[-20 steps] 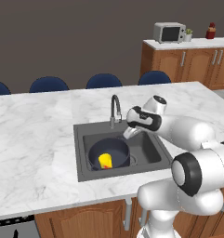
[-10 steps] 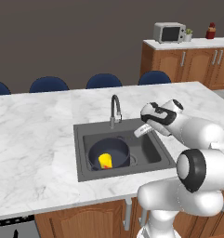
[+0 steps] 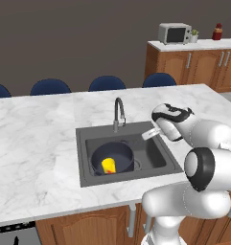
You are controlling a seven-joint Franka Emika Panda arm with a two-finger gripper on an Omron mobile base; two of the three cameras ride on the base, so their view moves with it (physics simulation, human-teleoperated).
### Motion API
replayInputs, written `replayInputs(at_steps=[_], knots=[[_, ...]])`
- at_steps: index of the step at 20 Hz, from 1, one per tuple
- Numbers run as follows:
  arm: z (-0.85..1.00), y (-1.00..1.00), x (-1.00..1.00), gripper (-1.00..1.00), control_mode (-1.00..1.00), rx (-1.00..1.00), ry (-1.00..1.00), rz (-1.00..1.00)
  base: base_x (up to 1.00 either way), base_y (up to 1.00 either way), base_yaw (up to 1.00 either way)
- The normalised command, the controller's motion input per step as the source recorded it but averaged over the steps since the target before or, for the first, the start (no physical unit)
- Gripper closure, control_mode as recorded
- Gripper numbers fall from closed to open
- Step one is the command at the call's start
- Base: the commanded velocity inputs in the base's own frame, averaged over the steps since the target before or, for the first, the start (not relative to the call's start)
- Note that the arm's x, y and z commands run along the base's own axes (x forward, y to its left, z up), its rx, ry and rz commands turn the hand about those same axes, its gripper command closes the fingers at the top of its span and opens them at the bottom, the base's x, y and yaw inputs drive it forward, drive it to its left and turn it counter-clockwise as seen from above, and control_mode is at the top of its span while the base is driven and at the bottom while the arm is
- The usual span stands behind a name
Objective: Pick the cup and pot and place them in the sink. Then turn on the water.
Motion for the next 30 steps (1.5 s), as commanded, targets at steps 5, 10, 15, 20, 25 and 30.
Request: replayInputs(at_steps=[5, 10, 15, 20, 25, 30], knots=[[0.00, -0.03, 0.01, -1.00, -1.00, 0.04, -0.17, 0.00, 0.00, 0.00, 0.00], [0.02, 0.00, 0.00, -1.00, -1.00, 0.03, -0.16, 0.00, 0.00, 0.00, 0.00], [0.04, 0.00, 0.00, -1.00, -1.00, 0.01, -0.14, -0.02, 0.00, 0.00, 0.00], [0.04, 0.00, 0.00, -1.00, -1.00, 0.01, -0.12, -0.04, 0.00, 0.00, 0.00], [0.06, 0.00, 0.00, -1.00, -1.00, 0.01, -0.10, -0.04, 0.00, 0.00, 0.00], [0.05, 0.00, 0.07, -1.00, -1.00, 0.02, -0.07, -0.01, 0.00, 0.00, 0.00]])
